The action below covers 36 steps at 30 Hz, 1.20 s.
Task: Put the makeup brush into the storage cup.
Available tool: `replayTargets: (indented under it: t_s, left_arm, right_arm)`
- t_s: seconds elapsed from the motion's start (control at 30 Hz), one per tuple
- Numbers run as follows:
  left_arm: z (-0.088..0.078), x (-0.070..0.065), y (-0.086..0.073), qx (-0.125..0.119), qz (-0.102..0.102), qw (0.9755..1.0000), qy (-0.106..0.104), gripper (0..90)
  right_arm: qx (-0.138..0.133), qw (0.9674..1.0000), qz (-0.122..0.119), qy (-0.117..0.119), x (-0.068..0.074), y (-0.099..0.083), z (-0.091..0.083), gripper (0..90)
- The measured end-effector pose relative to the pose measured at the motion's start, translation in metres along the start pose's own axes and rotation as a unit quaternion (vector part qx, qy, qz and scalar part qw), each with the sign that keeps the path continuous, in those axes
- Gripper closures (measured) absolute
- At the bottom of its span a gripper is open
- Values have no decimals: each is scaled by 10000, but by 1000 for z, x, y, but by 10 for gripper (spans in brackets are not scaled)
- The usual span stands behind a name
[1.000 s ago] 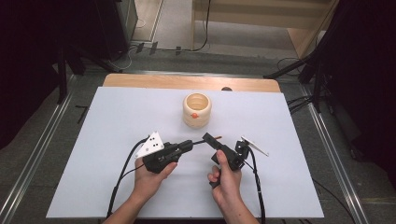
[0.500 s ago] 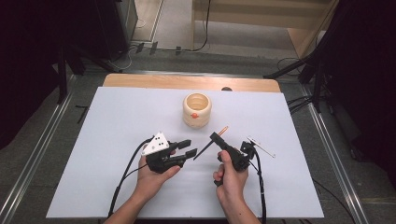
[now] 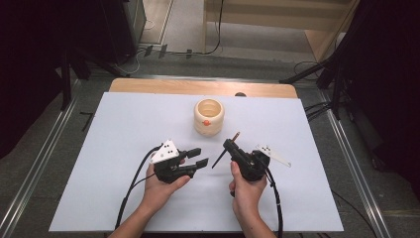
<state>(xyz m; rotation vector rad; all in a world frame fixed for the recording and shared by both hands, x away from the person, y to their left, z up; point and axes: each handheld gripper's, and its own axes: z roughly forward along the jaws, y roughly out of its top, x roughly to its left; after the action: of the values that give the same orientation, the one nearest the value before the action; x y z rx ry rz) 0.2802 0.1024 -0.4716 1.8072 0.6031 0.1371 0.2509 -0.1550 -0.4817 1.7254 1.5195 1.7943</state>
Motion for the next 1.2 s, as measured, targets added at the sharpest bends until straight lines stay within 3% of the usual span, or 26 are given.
replayTargets:
  t_s: [0.17,0.27,0.5,0.6,0.67,0.83,1.07,1.2]
  left_arm:
    - [-2,1,1,-7,9,10000,22,530]
    - [-4,2,2,-15,30,9999,100,472]
    - [-15,7,4,5,-52,9992,394,117]
    - [-26,14,3,-58,-147,9989,439,15]
    - [-34,18,2,-117,-138,9989,441,0]
    - [-54,22,-2,-195,-19,9976,665,0]
    - [-73,31,-9,-172,42,9958,895,0]
    - [-80,35,-14,-118,102,9950,991,0]
  right_arm:
    - [-14,9989,-455,-83,6,2,0,841]
    - [-9,9974,-714,-131,10,4,-1,841]
    - [-21,9901,-1387,-200,17,7,-2,841]
    - [11,9866,-1617,-207,20,8,-1,841]
    - [10,9852,-1701,-205,20,10,-1,841]
    - [15,9833,-1807,-193,18,19,-2,841]
    - [8,9822,-1868,-175,17,32,1,841]
    - [-19,9801,-1980,-168,17,42,2,841]
